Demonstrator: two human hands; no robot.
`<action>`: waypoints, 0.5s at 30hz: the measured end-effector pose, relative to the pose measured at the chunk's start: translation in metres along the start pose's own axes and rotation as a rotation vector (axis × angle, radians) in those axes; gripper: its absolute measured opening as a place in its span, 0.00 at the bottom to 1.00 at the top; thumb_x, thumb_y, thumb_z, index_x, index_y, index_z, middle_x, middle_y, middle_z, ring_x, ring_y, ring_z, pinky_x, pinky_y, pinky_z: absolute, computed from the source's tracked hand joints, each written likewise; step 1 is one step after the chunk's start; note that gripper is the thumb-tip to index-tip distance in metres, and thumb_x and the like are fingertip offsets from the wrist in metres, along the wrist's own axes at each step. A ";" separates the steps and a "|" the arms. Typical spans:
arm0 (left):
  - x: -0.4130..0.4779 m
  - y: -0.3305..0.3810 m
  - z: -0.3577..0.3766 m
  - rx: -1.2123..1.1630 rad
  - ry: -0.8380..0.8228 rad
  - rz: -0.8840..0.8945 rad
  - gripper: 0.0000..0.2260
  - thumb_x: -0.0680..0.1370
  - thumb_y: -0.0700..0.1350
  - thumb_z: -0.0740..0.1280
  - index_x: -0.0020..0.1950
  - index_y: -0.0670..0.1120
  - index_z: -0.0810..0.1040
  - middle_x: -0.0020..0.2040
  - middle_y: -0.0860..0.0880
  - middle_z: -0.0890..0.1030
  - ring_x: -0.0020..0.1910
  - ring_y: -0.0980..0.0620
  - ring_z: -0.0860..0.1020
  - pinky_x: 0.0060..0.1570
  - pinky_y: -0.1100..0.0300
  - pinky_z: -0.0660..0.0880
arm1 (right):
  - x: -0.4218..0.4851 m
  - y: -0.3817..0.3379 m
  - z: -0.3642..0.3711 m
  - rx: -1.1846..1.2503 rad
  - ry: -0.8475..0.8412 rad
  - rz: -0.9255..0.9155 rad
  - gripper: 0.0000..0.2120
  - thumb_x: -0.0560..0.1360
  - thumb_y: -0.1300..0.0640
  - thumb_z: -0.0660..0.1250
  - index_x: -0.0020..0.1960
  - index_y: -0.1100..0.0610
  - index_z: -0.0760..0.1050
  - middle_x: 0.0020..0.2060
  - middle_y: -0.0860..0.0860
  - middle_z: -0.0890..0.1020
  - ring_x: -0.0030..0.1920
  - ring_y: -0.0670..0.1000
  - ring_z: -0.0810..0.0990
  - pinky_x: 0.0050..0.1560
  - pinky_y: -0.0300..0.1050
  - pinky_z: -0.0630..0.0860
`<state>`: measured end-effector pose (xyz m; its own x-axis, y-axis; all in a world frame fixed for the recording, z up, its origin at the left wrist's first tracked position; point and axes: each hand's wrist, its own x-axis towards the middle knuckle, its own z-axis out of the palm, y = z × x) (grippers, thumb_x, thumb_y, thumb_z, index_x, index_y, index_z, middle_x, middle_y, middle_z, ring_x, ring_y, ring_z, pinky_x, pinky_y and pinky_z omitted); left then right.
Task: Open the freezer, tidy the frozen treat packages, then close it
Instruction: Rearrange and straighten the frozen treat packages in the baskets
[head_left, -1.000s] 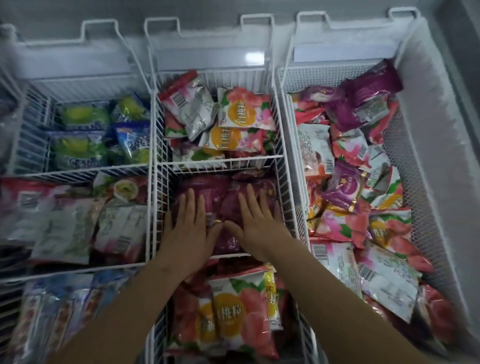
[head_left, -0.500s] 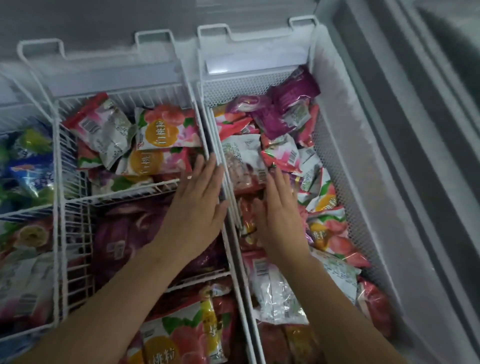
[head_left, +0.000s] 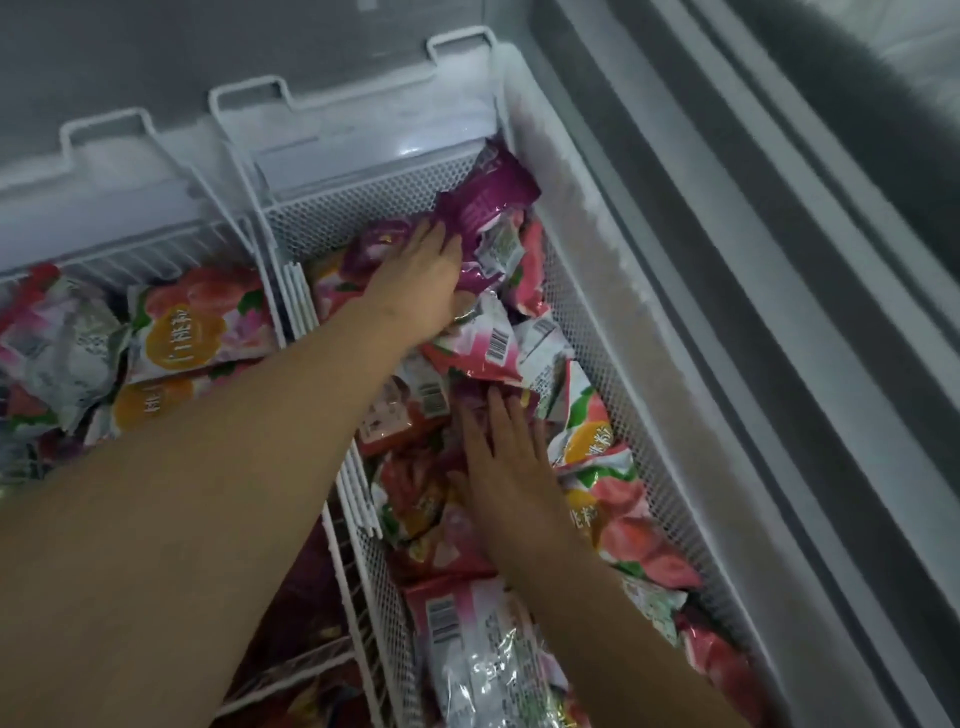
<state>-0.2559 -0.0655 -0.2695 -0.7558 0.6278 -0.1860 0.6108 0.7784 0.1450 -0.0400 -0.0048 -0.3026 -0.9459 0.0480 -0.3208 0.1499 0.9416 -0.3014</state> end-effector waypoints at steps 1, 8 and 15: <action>0.003 0.001 0.001 0.032 -0.025 -0.017 0.28 0.78 0.49 0.65 0.74 0.38 0.62 0.75 0.39 0.61 0.74 0.39 0.59 0.71 0.42 0.60 | -0.004 0.000 0.001 0.025 0.002 -0.004 0.33 0.82 0.50 0.57 0.79 0.55 0.43 0.78 0.60 0.44 0.78 0.60 0.41 0.76 0.60 0.45; -0.034 0.009 0.003 0.342 -0.074 0.041 0.25 0.78 0.44 0.63 0.73 0.39 0.65 0.73 0.41 0.65 0.75 0.40 0.58 0.74 0.43 0.53 | -0.028 -0.002 -0.007 0.109 0.041 -0.061 0.35 0.72 0.61 0.62 0.77 0.56 0.56 0.74 0.60 0.63 0.74 0.61 0.60 0.71 0.57 0.64; -0.124 0.002 0.002 0.300 0.078 0.157 0.26 0.80 0.38 0.57 0.77 0.38 0.56 0.78 0.40 0.56 0.78 0.42 0.49 0.76 0.46 0.42 | -0.051 -0.018 -0.005 0.174 0.131 -0.024 0.38 0.71 0.65 0.69 0.77 0.51 0.59 0.73 0.50 0.66 0.72 0.52 0.62 0.71 0.48 0.66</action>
<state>-0.1604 -0.1413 -0.2481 -0.6560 0.7470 -0.1077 0.7543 0.6439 -0.1283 0.0042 -0.0226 -0.2765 -0.9775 0.0796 -0.1951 0.1633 0.8717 -0.4621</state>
